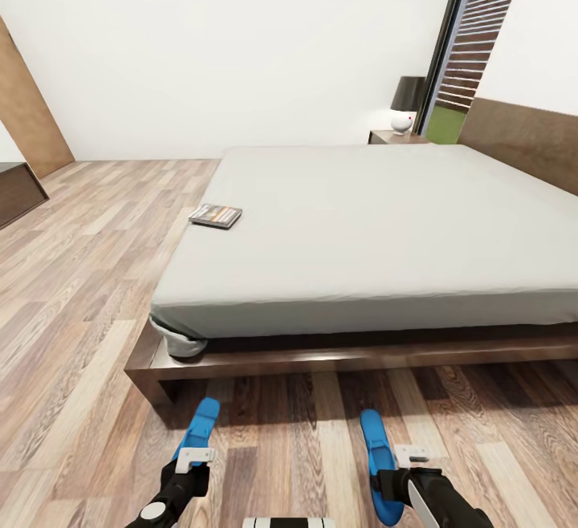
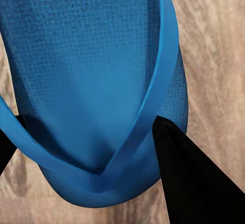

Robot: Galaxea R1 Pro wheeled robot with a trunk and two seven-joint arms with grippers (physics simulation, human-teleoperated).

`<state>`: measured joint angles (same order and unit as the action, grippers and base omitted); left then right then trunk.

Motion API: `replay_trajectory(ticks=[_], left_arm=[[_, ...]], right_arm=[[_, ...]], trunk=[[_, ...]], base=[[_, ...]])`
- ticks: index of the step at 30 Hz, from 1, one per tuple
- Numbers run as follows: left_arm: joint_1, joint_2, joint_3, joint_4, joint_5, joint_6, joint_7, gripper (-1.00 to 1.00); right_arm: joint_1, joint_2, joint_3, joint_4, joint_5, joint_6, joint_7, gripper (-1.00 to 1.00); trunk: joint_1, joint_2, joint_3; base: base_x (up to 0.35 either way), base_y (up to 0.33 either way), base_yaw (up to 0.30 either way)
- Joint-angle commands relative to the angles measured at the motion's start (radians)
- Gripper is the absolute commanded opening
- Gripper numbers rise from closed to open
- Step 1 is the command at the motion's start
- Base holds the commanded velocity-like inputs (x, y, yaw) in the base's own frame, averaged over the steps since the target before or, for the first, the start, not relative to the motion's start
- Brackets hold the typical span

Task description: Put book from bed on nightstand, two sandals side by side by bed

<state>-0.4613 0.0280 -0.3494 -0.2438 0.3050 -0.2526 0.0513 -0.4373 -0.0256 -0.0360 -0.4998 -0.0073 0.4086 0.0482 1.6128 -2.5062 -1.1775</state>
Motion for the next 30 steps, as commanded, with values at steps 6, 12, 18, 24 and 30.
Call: replay_trajectory(ticks=[6,12,18,24,30], left_arm=[[0.000,-0.002,-0.007,0.000,0.005,0.002,0.001,-1.00],[-0.014,-0.003,-0.007,0.001,0.004,0.019,-0.058,-1.00],[-0.038,-0.003,-0.006,0.001,0.008,0.074,-0.080,-1.00],[-0.049,-0.004,-0.005,0.002,0.009,0.097,-0.092,-1.00],[-0.056,-0.004,-0.005,0.002,0.010,0.112,-0.094,-1.00]], right_arm=[[0.000,0.001,-0.002,-0.002,-0.002,0.006,0.002,-1.00],[-0.001,0.001,0.000,-0.003,-0.002,0.006,0.002,-1.00],[0.000,0.002,0.001,-0.003,-0.002,0.006,0.002,-1.00],[-0.001,0.002,0.001,-0.003,-0.002,0.006,0.002,-1.00],[0.000,0.003,0.001,-0.003,-0.002,0.006,0.003,-1.00]], trunk=[[0.000,0.000,-0.001],[0.000,0.000,-0.001],[0.000,0.000,-0.001],[0.000,0.000,-0.001],[0.000,0.000,-0.001]], base=[[0.000,0.000,0.000],[0.000,0.000,0.000],[0.000,0.000,0.000],[0.000,0.000,0.000],[0.000,0.000,0.000]])
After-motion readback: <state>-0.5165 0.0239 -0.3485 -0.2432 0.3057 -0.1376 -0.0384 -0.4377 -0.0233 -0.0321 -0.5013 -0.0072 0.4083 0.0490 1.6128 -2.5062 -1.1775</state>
